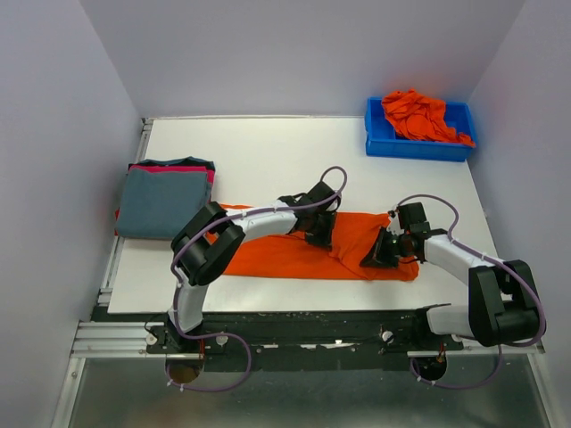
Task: Fold and stack the t-shirts
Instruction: Fold the other side of the tshirt into a rectangle
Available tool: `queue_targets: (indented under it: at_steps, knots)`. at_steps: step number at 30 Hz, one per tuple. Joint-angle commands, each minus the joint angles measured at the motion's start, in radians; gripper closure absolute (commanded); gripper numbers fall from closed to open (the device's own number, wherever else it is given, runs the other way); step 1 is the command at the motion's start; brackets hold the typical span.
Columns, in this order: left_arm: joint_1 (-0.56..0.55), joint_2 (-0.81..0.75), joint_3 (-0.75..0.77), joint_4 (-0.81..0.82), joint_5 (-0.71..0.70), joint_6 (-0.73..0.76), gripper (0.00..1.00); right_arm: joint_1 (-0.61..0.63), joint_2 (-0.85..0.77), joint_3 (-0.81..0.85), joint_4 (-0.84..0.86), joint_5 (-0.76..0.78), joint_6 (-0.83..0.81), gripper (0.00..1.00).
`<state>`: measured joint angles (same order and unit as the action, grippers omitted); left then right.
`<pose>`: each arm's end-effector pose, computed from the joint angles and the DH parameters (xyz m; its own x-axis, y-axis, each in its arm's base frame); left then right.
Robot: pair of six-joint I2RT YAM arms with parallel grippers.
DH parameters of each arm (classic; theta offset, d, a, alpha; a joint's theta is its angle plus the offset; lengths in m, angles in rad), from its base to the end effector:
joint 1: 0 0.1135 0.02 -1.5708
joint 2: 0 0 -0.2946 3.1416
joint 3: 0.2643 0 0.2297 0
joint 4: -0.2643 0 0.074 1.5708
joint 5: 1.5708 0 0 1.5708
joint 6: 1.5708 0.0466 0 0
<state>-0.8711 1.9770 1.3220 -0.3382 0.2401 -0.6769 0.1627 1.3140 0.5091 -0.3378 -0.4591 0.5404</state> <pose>0.2581 -0.3238 0.1967 -0.9384 0.1700 -0.3008 0.3065 0.8116 -0.4973 0.1843 0.0512 0.1749 -0.9379 0.3134 -0.1486 0.1817 0.8088 0.5593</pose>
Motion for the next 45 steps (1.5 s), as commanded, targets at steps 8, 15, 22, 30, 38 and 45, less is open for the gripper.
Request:
queue_targets:
  at_steps: [8,15,22,30,38,45]
  knots:
    - [0.043,-0.007,0.092,-0.122,0.018,0.077,0.95,0.006,0.001,-0.011,-0.006,0.013,-0.011,0.99]
    - [0.055,-0.013,0.106,-0.176,0.017,0.099,0.78,0.006,-0.013,0.000,-0.033,0.045,-0.003,0.99]
    - [0.057,-0.104,0.066,-0.173,0.051,0.109,0.54,0.006,-0.096,0.037,-0.105,0.091,-0.008,0.94]
    - [0.096,-0.276,-0.004,-0.173,-0.056,0.134,0.62,0.006,-0.257,0.062,-0.202,0.258,0.035,0.99]
    - [0.172,-0.493,-0.176,-0.122,-0.358,0.142,1.00,0.005,-0.234,0.083,-0.145,0.299,0.067,0.99]
    - [0.296,-0.555,-0.332,-0.038,-0.459,0.102,1.00,0.005,-0.069,0.195,-0.194,0.497,0.145,0.99]
